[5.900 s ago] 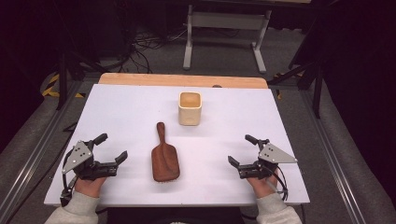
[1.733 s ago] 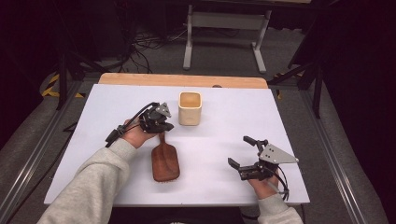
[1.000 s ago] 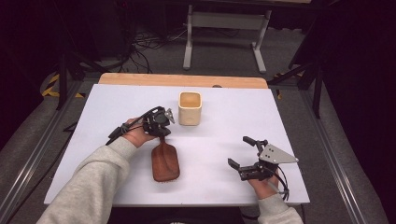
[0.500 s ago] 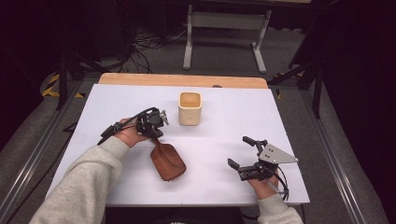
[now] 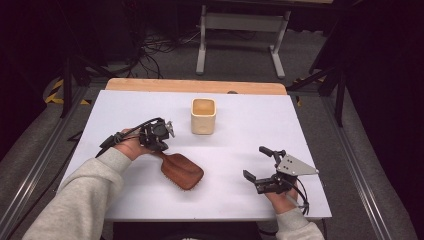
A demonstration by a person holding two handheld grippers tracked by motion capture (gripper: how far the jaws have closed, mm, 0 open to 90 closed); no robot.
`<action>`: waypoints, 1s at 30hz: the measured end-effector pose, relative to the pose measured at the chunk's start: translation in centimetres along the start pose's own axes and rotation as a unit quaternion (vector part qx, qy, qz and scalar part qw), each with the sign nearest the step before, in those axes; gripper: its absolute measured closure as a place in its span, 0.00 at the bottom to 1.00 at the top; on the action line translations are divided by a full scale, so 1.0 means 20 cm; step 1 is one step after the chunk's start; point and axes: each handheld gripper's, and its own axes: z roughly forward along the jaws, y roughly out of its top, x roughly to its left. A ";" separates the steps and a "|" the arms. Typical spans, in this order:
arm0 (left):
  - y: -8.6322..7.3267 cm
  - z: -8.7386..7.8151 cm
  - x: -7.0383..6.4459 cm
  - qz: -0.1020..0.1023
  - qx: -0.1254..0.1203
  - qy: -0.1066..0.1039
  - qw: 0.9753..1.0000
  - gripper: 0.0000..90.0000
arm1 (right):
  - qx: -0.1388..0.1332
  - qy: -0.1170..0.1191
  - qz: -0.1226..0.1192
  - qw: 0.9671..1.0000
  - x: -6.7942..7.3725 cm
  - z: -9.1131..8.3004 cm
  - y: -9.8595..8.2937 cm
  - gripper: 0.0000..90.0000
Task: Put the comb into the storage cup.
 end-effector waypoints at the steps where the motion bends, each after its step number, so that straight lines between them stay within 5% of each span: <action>1: 0.00 0.00 -0.01 0.001 0.004 -0.003 1.000 1.00 | 0.000 0.001 0.001 1.000 0.00 0.00 0.00 0.05; 18: -0.13 -0.03 -0.04 -0.009 -0.001 -0.038 0.999 1.00 | -0.004 0.001 0.002 1.000 0.01 0.00 0.00 0.05; 30: -0.16 -0.03 -0.07 0.001 0.010 -0.048 0.999 1.00 | -0.002 0.003 0.000 1.000 0.01 0.00 0.00 0.05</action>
